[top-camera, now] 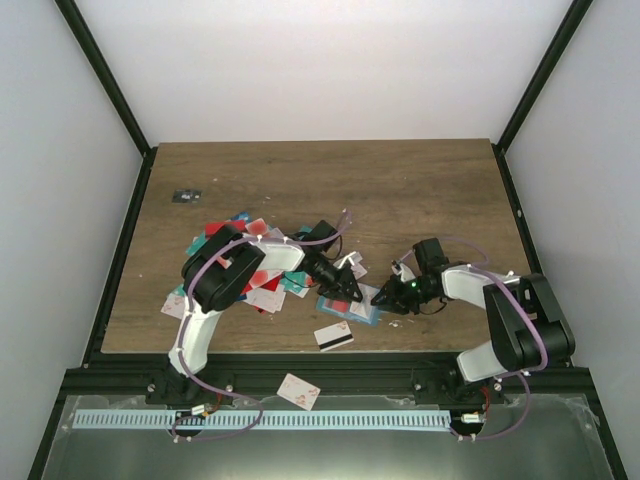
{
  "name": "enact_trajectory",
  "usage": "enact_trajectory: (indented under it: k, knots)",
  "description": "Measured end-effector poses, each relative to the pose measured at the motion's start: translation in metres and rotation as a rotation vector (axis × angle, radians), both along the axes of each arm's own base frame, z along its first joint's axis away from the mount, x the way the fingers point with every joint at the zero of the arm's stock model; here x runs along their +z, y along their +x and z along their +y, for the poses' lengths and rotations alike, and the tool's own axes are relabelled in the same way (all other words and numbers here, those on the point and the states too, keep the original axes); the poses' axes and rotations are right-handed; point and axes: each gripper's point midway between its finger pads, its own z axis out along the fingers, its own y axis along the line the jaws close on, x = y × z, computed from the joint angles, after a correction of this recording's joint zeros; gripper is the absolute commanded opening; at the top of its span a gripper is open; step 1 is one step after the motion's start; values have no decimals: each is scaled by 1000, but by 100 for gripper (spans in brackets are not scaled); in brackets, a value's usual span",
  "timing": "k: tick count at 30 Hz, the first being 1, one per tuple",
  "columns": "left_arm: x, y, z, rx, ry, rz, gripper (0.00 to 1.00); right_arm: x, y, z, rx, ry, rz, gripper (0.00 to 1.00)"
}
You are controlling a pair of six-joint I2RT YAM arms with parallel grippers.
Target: Put the credit cards into the card holder
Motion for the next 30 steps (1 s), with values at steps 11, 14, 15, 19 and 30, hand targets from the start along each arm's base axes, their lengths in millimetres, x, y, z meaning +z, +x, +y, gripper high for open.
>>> enact_trajectory:
  k: [11, 14, 15, 19, 30]
  knots:
    - [8, -2, -1, 4, 30, -35, 39, 1, 0, 0, 15, -8, -3, 23]
    - [13, -1, 0, 9, 42, -58, 45, 1, 0, 0, 16, -10, -4, 25]
    - [14, -2, 0, 12, 50, -64, 47, 1, 0, 0, 17, -10, -5, 25]
    - [19, -2, 4, 17, 81, -95, 54, 2, 1, -1, 17, -17, -9, 27]
    - [33, -2, 20, 35, 154, -160, 63, 5, 7, -5, 7, -58, -47, 30]
